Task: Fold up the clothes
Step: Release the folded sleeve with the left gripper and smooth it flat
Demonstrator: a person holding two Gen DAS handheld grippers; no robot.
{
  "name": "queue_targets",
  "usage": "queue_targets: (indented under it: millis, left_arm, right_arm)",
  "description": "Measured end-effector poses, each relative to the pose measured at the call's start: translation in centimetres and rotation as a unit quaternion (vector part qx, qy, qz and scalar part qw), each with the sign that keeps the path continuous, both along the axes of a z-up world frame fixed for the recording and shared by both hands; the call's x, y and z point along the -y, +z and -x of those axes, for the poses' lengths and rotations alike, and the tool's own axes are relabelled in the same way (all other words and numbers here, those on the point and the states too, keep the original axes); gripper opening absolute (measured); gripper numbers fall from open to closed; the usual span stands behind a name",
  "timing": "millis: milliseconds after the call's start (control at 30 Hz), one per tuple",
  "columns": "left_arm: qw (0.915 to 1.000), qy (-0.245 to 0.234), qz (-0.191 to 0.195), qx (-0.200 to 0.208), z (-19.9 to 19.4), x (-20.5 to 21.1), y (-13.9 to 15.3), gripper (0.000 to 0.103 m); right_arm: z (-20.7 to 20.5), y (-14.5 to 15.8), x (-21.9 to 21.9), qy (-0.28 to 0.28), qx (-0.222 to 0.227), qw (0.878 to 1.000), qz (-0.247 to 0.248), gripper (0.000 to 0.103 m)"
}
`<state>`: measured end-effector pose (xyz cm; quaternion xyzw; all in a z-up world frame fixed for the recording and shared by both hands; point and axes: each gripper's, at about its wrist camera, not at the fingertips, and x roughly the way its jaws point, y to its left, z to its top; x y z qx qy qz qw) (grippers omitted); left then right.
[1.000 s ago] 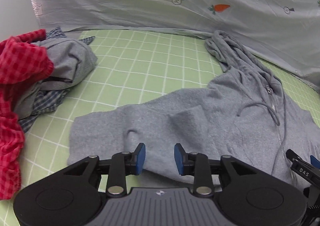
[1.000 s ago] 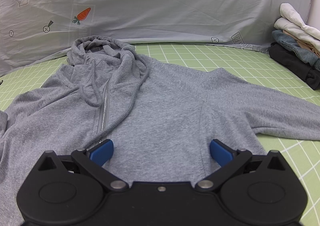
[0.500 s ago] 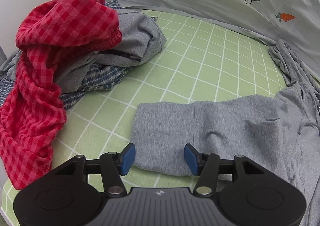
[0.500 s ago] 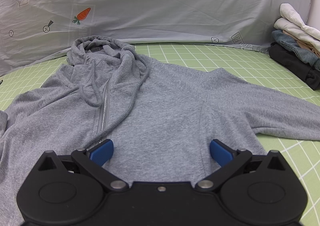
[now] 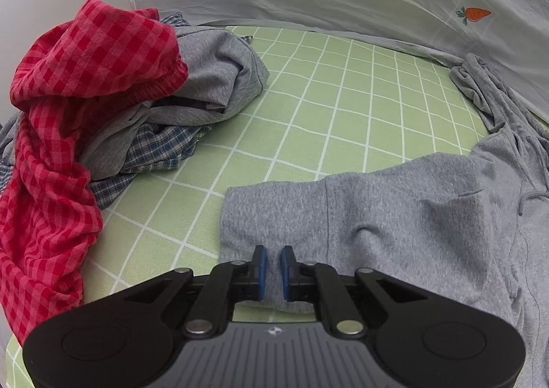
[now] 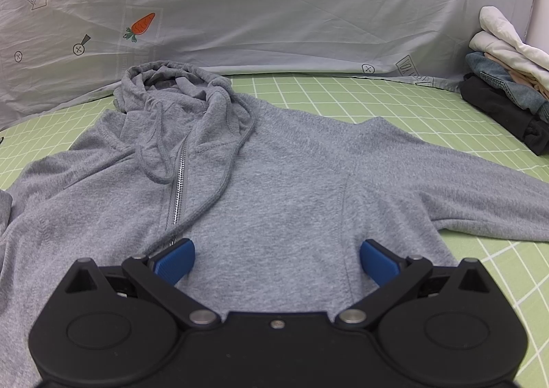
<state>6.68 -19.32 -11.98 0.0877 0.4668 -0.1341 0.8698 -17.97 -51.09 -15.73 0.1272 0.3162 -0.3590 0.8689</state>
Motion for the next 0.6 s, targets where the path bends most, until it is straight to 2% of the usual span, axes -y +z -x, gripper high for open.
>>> queue_targets:
  millis: [367,500,600]
  left_arm:
    - [0.9958,0.052,-0.075,0.001,3.9,-4.0,0.2,0.001]
    - [0.9946,0.085,-0.057,-0.016,6.0,-6.0,0.2,0.001]
    - [0.9935,0.107,0.025,-0.031,7.0,-7.8,0.8,0.007]
  right_arm:
    - [0.0,0.0,0.0,0.000,0.000,1.000,0.000,0.103]
    - [0.0,0.0,0.0,0.000,0.000,1.000,0.000,0.103]
    - [0.0,0.0,-0.1,0.000,0.000,1.000,0.000,0.103]
